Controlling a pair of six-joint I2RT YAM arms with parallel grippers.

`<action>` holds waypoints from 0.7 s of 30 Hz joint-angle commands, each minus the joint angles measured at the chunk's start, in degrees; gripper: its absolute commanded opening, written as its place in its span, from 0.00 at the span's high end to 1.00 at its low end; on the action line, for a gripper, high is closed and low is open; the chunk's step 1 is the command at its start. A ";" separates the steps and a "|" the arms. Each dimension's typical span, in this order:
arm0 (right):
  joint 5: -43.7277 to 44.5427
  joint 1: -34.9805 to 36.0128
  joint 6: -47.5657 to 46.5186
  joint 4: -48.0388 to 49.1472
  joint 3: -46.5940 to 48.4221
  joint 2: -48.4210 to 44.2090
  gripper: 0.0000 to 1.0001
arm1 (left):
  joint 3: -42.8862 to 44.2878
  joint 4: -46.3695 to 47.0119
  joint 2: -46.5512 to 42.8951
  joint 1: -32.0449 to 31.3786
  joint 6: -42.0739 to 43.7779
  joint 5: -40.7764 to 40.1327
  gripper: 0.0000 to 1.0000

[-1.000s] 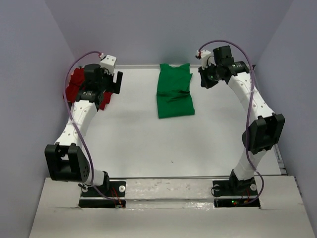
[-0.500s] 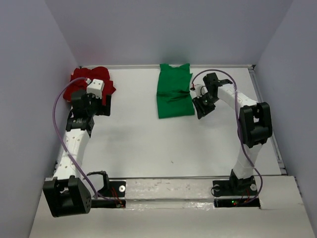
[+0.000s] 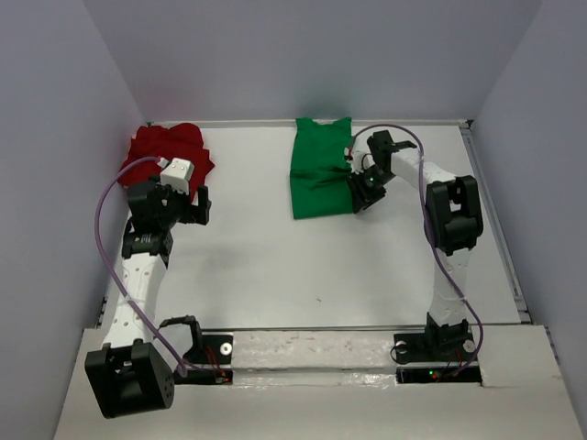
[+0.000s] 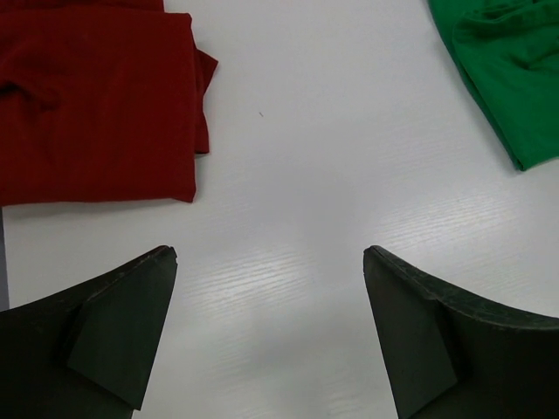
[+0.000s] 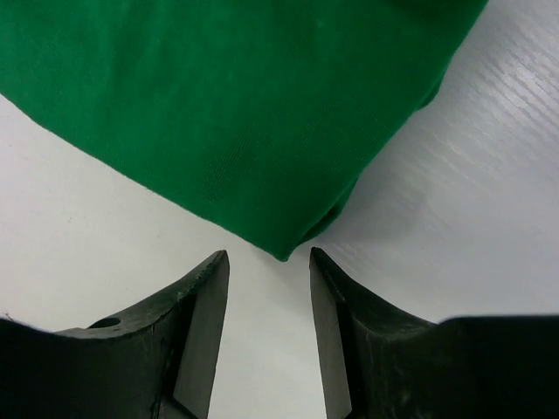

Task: Fold and stack the t-shirts
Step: Grab one side of the 2/3 rectangular tshirt with both arms

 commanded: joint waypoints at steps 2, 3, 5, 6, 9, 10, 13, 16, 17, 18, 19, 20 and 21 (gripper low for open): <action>-1.76 -0.29 0.53 0.31 4.54 1.18 0.52 | -1.92 5.18 -1.69 0.89 -2.17 3.86 0.01; -1.93 -0.29 0.27 0.23 4.98 1.71 0.52 | -2.27 5.35 -1.52 0.89 -2.17 4.30 0.01; -1.93 -0.29 0.36 0.05 6.12 2.33 0.52 | -2.71 5.70 -1.52 1.06 -3.05 5.00 0.01; -2.02 -0.29 0.18 -0.12 6.56 3.29 0.52 | -2.71 5.71 -1.52 0.98 -3.05 5.09 0.01; -1.84 -0.29 -0.17 -1.00 7.88 4.87 0.52 | -2.62 5.71 -1.08 0.97 -3.23 5.09 0.02; -1.67 -0.29 -0.26 -0.83 8.06 5.14 0.52 | -2.62 5.71 -1.08 0.97 -3.40 5.27 0.02; -1.75 -0.29 0.01 -0.83 8.50 6.37 0.52 | -2.45 5.62 -0.73 0.97 -3.40 5.71 0.05; -1.14 -0.29 -0.26 -0.83 8.24 7.33 0.52 | -2.45 5.53 -0.46 0.98 -3.40 5.97 0.06; -0.70 -0.29 -0.26 -0.91 8.15 7.60 0.52 | -2.45 5.53 -0.29 0.97 -3.58 6.06 0.07; -0.44 -0.29 -0.43 -0.92 7.97 7.60 0.52 | -2.27 5.44 -0.11 0.97 -3.66 6.24 0.07; 0.09 -0.29 -0.61 -0.48 7.28 7.43 0.52 | -2.18 5.44 -0.02 0.97 -3.67 6.50 0.07; 0.18 -0.29 -0.70 -0.39 7.01 7.43 0.53 | -2.18 5.44 0.06 1.06 -3.75 6.67 0.08; 0.27 -0.29 -0.61 -0.39 6.83 7.51 0.56 | -1.92 5.35 0.50 0.98 -3.84 7.11 0.10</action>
